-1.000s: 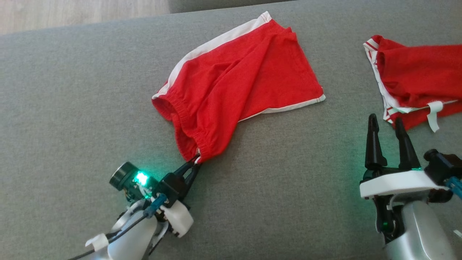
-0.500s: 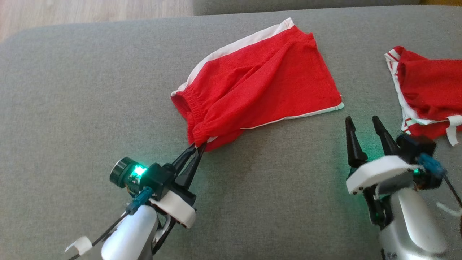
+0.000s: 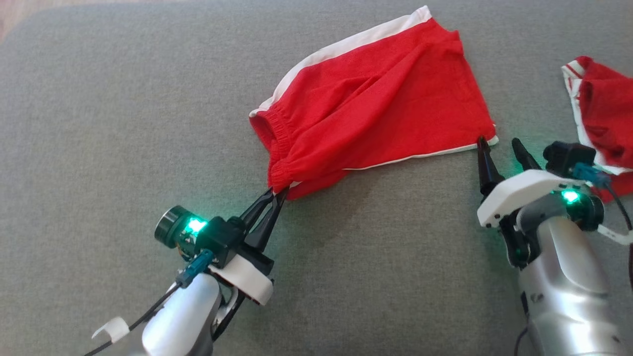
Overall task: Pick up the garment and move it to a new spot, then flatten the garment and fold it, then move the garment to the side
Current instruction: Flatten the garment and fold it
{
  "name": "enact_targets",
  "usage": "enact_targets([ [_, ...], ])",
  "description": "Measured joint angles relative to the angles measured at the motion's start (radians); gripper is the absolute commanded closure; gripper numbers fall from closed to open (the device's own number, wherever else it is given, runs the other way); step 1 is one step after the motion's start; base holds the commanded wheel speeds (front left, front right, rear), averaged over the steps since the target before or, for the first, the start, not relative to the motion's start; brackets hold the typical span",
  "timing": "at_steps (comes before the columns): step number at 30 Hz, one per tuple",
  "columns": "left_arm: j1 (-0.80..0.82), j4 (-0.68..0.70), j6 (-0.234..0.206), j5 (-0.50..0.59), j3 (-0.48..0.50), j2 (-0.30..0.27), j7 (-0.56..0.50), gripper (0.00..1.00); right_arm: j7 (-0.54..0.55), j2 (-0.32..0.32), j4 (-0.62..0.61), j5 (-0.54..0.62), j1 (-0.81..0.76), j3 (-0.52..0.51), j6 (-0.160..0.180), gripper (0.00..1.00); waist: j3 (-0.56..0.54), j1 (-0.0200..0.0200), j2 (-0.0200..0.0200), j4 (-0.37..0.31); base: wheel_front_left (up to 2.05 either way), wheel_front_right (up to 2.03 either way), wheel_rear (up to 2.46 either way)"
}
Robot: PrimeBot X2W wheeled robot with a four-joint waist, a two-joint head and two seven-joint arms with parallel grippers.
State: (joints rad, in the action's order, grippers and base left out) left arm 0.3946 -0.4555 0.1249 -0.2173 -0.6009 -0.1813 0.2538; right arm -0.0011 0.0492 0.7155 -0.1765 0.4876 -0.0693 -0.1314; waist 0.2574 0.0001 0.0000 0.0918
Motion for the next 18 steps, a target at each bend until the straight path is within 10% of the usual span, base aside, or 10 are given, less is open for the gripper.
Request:
enact_targets([
  [13,0.012,-0.007,0.007,0.002,-0.009,0.006,0.0,1.0,-0.013,0.009,0.145,0.017,0.093,0.036,0.0,0.0,0.015,0.0,0.0,0.015,0.0,0.0,0.0],
  [16,0.012,-0.016,0.007,0.002,-0.009,0.005,0.0,1.0,-0.017,0.013,0.165,0.02,0.101,0.048,0.0,0.84,0.01,0.0,0.0,0.013,0.0,0.0,0.0],
  [18,0.012,-0.025,0.007,0.002,-0.009,0.005,0.0,1.0,-0.018,0.015,0.177,0.019,0.101,0.065,0.0,1.0,0.004,0.0,0.0,0.009,0.0,0.0,0.0],
])
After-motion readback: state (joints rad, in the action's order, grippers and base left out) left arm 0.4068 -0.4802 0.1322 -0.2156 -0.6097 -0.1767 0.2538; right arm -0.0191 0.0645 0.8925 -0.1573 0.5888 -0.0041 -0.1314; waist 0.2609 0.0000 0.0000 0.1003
